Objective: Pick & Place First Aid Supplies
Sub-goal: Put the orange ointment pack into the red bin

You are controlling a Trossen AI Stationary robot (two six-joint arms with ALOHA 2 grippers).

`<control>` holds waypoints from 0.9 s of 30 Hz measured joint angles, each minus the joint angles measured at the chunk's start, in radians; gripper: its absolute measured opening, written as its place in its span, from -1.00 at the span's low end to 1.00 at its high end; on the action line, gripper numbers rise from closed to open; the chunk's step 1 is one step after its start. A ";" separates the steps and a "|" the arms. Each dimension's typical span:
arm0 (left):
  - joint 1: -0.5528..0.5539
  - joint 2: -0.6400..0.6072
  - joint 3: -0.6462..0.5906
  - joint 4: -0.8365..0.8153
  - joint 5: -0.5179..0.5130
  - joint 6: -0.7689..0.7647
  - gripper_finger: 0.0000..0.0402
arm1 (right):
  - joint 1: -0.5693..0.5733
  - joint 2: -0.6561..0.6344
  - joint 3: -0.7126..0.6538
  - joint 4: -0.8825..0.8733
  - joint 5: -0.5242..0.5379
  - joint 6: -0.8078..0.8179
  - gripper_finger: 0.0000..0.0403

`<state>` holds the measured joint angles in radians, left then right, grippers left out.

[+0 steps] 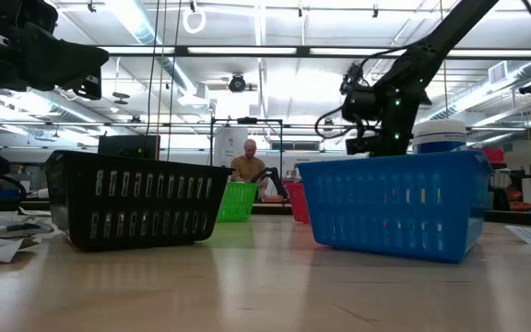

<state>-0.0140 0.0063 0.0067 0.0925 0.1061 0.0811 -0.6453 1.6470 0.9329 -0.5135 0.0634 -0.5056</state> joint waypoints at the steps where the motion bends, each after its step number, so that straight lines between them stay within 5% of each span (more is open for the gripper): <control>1: 0.000 0.000 0.000 0.000 0.000 0.000 -0.87 | 0.000 -0.014 0.000 -0.002 0.004 0.000 -0.49; 11: 0.000 0.000 0.000 0.000 0.000 0.000 -0.87 | 0.052 -0.156 0.001 -0.004 -0.044 0.107 -0.49; 27: 0.000 0.000 0.000 0.000 0.000 0.000 -0.87 | 0.210 -0.203 0.087 -0.066 -0.334 0.289 -0.49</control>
<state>-0.0143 0.0062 0.0070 0.0925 0.1059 0.0811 -0.4356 1.4445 1.0198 -0.5793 -0.2709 -0.2169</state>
